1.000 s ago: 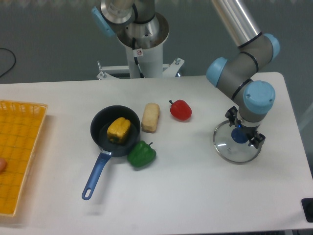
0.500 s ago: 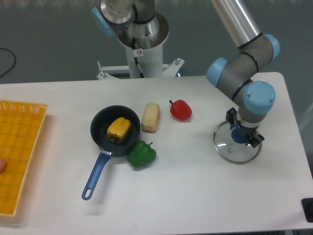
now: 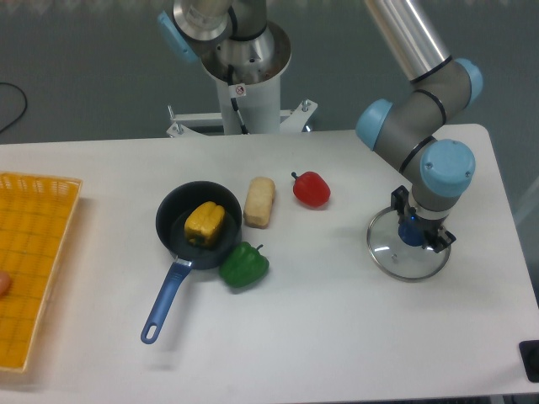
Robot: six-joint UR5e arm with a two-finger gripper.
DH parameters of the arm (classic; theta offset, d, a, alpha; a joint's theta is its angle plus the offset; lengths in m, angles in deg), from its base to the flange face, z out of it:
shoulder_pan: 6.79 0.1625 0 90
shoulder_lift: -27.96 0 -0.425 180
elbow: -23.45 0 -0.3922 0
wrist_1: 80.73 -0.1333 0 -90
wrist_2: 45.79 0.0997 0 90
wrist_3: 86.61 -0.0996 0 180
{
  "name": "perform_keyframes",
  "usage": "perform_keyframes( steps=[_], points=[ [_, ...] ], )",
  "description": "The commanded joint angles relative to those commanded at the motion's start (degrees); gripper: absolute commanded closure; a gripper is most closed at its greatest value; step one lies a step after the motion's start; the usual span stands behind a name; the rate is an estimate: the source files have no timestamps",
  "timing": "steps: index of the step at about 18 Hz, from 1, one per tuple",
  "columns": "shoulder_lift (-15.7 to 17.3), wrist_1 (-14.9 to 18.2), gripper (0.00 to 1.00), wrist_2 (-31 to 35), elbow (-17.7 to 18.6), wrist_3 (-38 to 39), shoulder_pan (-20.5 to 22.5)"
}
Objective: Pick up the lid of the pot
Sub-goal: 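Close the gripper on the blue knob of the glass lid, then lift the glass lid by its knob off the table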
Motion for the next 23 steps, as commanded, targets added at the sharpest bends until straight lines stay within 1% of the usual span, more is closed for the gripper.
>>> perform_keyframes(
  steps=[3,7,8,10,12,14,16,17,21,23],
  points=[
    [0.26,1.05,0.50,0.00,-0.97,0.09,-0.18],
    [0.79,3.25,0.50,-0.26,-2.20,0.26,-0.35],
    [1.23,4.12,0.50,-0.44,-2.81,0.35,-0.53],
    [2.19,7.02,0.50,-0.53,-3.35,0.61,-0.79],
    [3.42,8.69,0.50,-0.53,-3.52,3.06,-1.40],
    [3.60,9.84,0.50,-0.53,-3.61,4.48,-2.02],
    [4.48,11.16,0.50,-0.53,-3.61,6.40,-2.90],
    [5.00,12.29,0.50,-0.53,-3.70,7.46,-2.99],
    [7.82,19.15,0.50,-0.79,-4.57,9.31,-4.74],
    [8.61,20.13,0.50,-2.19,-4.49,11.15,-5.71]
  ],
)
